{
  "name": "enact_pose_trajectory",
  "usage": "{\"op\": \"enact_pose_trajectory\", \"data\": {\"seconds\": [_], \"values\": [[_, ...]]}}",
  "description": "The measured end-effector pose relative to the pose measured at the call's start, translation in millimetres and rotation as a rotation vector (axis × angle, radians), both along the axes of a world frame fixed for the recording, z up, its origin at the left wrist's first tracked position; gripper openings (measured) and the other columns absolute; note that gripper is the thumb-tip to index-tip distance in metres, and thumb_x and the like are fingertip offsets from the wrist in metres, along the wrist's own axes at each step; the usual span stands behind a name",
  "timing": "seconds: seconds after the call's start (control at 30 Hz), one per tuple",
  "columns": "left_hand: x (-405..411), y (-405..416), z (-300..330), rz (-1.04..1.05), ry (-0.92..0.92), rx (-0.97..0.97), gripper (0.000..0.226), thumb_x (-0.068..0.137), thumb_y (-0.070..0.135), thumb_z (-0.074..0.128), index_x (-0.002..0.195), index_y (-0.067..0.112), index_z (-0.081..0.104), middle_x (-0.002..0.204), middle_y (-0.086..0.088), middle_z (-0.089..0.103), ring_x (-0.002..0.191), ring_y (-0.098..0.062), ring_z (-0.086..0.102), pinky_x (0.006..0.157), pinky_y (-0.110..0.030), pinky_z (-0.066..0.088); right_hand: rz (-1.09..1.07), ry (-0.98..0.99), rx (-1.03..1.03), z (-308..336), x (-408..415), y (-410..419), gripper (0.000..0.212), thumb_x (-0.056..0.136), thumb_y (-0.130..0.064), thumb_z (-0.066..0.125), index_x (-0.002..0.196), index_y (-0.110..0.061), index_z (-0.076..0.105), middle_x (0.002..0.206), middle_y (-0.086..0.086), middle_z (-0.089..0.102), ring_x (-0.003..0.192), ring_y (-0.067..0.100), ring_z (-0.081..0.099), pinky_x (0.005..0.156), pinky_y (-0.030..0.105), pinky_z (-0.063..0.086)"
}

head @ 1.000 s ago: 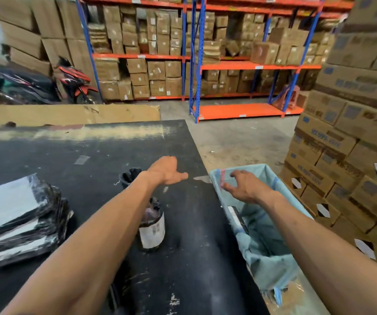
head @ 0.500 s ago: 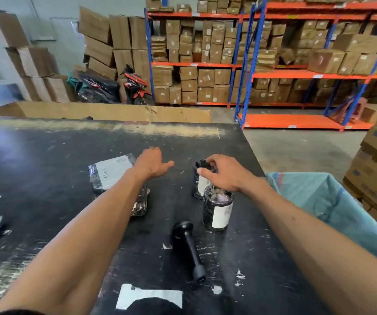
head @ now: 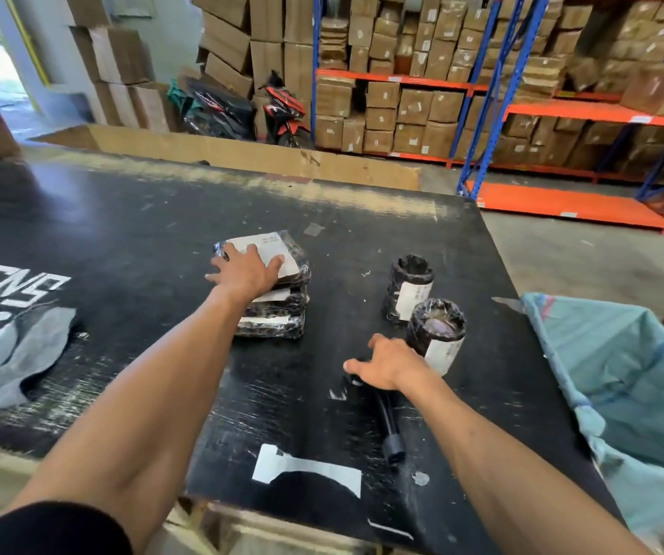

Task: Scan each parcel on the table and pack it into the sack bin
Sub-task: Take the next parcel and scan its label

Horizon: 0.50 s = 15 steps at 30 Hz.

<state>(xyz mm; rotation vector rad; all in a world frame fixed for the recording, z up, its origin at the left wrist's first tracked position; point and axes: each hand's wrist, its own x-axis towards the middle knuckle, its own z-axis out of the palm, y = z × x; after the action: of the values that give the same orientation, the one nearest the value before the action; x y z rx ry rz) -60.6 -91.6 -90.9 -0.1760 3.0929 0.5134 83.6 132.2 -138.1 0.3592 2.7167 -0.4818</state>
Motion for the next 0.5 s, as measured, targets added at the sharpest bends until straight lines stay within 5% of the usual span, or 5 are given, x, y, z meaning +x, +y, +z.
{"op": "enact_pose_trajectory", "data": {"seconds": [0.2, 0.37, 0.43, 0.5], "values": [[-22, -14, -6, 0.025, -0.095, 0.088, 0.079, 0.093, 0.076, 0.036, 0.157, 0.031, 0.029, 0.160, -0.026, 0.010, 0.135, -0.058, 0.032, 0.110, -0.058, 0.035, -0.188, -0.014, -0.204, -21, 9, -3, 0.072, 0.078, -0.067, 0.068, 0.142, -0.034, 0.059, 0.136, 0.006, 0.063, 0.114, 0.028, 0.062, 0.091, 0.039, 0.059], [-40, -30, 1, -0.035, -0.198, 0.145, 0.120, 0.066, 0.095, 0.049, 0.161, 0.027, 0.018, 0.164, -0.014, 0.029, 0.147, -0.040, 0.029, 0.117, -0.052, 0.032, -0.403, 0.054, -0.536, -40, 16, 4, 0.071, 0.061, -0.065, 0.082, 0.124, -0.036, 0.067, 0.117, -0.005, 0.074, 0.100, 0.022, 0.072, 0.087, 0.035, 0.061], [-42, -38, -2, -0.005, -0.225, 0.243, 0.142, 0.042, 0.100, 0.053, 0.160, 0.032, 0.015, 0.164, -0.008, 0.030, 0.148, -0.039, 0.030, 0.118, -0.053, 0.032, -0.479, 0.081, -0.692, -46, 18, 3, 0.069, 0.057, -0.058, 0.085, 0.118, -0.031, 0.068, 0.103, -0.002, 0.080, 0.076, 0.025, 0.074, 0.071, 0.038, 0.064], [-41, -40, -5, 0.033, -0.213, 0.314, 0.142, 0.038, 0.099, 0.058, 0.159, 0.039, 0.016, 0.163, -0.011, 0.030, 0.147, -0.041, 0.028, 0.117, -0.054, 0.030, -0.524, 0.091, -0.831, -40, 21, 1, 0.058, 0.070, -0.047, 0.085, 0.116, -0.018, 0.067, 0.087, 0.005, 0.078, 0.054, 0.025, 0.061, 0.051, 0.032, 0.053]]}}
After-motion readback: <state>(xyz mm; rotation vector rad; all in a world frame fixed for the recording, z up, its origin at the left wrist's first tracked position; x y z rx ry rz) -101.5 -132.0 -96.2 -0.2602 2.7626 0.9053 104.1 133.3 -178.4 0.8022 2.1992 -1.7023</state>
